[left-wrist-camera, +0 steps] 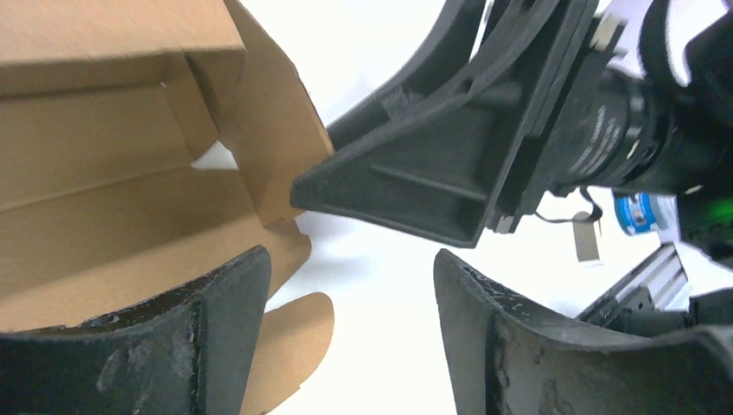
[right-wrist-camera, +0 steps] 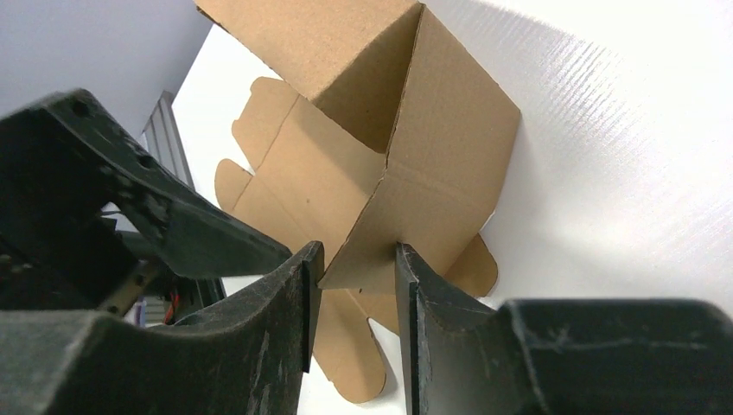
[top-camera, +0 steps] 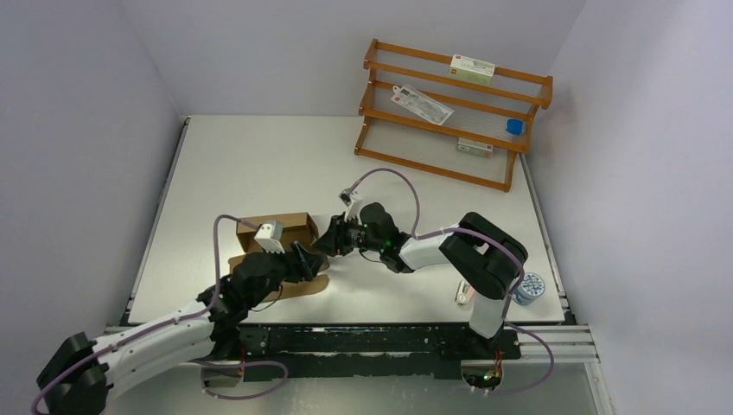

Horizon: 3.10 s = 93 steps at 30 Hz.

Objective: Fold the paper box

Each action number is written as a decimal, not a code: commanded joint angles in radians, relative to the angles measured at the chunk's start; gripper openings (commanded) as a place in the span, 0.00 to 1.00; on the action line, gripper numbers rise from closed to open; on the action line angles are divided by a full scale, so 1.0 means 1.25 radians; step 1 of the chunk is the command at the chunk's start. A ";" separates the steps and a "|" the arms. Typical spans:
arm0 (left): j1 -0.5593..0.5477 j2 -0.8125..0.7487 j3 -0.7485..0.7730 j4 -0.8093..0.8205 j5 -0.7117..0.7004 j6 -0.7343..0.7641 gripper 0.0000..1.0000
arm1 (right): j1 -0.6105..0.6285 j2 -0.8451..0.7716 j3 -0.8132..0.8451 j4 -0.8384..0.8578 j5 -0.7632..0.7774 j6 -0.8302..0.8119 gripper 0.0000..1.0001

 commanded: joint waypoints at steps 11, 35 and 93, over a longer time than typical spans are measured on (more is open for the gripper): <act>0.011 -0.004 0.352 -0.486 -0.421 0.063 0.92 | 0.004 0.010 0.026 -0.030 0.008 -0.038 0.40; 0.483 0.175 0.397 -0.504 -0.151 0.036 0.98 | 0.007 -0.017 0.023 -0.051 0.023 -0.057 0.40; 0.484 0.199 0.314 -0.401 0.118 0.094 0.89 | -0.045 -0.031 0.007 0.038 -0.086 -0.396 0.40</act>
